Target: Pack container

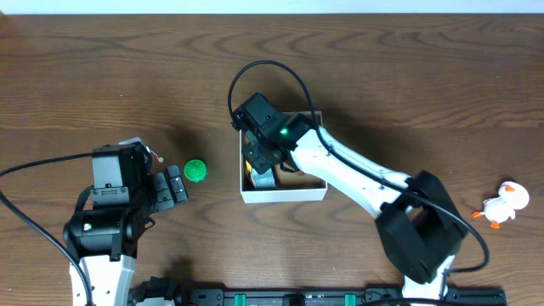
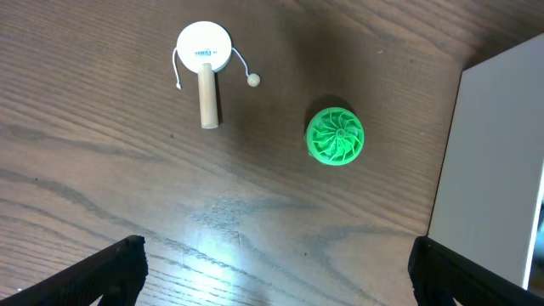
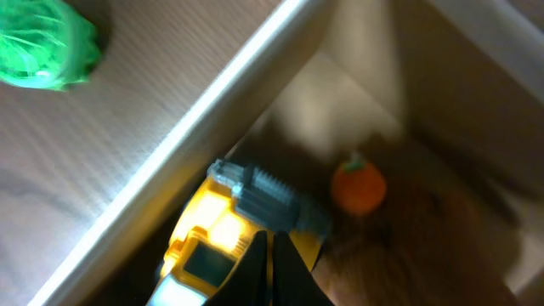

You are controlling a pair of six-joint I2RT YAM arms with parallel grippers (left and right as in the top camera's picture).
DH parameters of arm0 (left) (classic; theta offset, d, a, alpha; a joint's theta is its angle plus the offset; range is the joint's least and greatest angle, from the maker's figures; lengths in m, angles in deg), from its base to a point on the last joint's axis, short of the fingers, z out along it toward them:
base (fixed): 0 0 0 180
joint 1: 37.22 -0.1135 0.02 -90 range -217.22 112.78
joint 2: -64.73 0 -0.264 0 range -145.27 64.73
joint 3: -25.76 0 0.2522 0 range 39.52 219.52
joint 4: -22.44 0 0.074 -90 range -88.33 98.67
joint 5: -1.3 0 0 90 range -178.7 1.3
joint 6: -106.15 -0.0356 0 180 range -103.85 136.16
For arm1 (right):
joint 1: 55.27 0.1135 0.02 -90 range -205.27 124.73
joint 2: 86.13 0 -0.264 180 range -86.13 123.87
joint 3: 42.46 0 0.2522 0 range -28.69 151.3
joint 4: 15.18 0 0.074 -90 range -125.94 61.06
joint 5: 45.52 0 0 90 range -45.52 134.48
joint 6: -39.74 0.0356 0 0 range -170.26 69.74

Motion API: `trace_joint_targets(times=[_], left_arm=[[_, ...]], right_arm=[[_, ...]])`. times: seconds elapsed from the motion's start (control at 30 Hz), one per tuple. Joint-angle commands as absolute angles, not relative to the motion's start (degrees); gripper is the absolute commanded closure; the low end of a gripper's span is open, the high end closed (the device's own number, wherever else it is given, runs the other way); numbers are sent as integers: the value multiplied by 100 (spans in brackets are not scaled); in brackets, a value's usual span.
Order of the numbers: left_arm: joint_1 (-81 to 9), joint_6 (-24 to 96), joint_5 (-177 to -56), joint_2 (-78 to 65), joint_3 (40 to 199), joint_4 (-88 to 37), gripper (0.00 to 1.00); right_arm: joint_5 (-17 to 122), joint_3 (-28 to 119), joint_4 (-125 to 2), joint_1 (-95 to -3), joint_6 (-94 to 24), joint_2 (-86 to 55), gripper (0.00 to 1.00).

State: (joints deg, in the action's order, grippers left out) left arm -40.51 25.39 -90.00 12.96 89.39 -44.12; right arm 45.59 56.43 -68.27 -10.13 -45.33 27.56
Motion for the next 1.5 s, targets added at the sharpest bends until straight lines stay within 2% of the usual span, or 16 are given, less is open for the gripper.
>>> trace_joint_targets(times=[0.0, 0.17, 0.37, 0.43, 0.57, 0.67, 0.7, 0.73, 0.77, 0.87, 1.1, 1.3, 1.47], left_arm=[[-4075, 2594, -8976, 1263, 9028, -4445, 2], [-4075, 2594, -8976, 1263, 9028, -4445, 2], [-4075, 2596, -8976, 1263, 9028, -4445, 2], [-4075, 2594, -8976, 1263, 9028, -4445, 2], [-4075, 2594, -8976, 1263, 9028, -4443, 2], [-4075, 2596, -8976, 1263, 9028, -4445, 2], [-4075, 2596, -8976, 1263, 9028, -4443, 2], [-4075, 2596, -8976, 1263, 9028, -4445, 2], [-4075, 2596, -8976, 1263, 9028, -4445, 2], [-4075, 2596, -8976, 1263, 9028, -4445, 2], [-4075, 2596, -8976, 1263, 9028, -4445, 2], [-4075, 2596, -8976, 1263, 9028, -4445, 2], [-4075, 2596, -8976, 1263, 9028, -4445, 2]], right_arm=[[4644, 5606, -6827, -1021, -4605, 3106, 96], [4502, 5645, -6794, -1043, -4605, 3044, 97], [4039, 5905, -6917, -1209, -4601, 2467, 91], [3993, 6019, -6949, -1336, -4573, 2087, 86], [3733, 6067, -7000, -1751, -4068, 1274, 66], [3431, 6067, -7336, -2357, -3360, 575, 62], [3361, 6067, -7498, -2582, -3124, 384, 54], [3315, 6067, -7697, -2857, -2890, 207, 36], [3291, 6067, -7900, -3124, -2710, 57, 25], [3289, 6067, -8683, -4158, -2160, -306, 1], [3311, 5962, -10141, -6623, -1406, -348, 1], [3470, 5361, -9992, -8138, -1408, -164, 1], [3573, 4506, -9419, -8912, -1421, -27, 1]])
